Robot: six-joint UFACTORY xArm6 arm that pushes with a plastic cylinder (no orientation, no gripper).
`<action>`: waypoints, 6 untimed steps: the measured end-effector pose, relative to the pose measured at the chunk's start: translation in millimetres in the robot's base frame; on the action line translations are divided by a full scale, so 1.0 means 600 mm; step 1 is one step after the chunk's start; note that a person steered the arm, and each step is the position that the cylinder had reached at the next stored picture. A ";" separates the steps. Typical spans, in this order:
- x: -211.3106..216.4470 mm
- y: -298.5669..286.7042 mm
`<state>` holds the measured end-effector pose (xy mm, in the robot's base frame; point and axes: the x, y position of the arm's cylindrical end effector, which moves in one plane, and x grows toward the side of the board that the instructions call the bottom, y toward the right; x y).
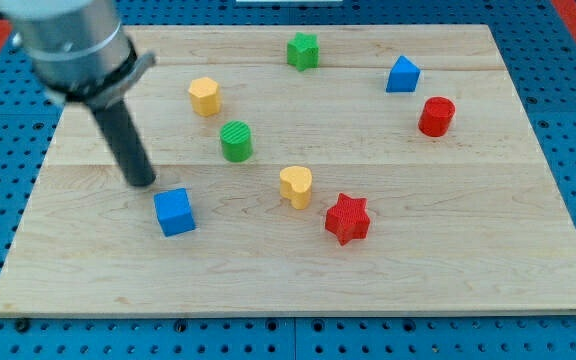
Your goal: Slide the yellow hexagon above the green circle
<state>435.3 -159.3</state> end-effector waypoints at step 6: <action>-0.140 0.146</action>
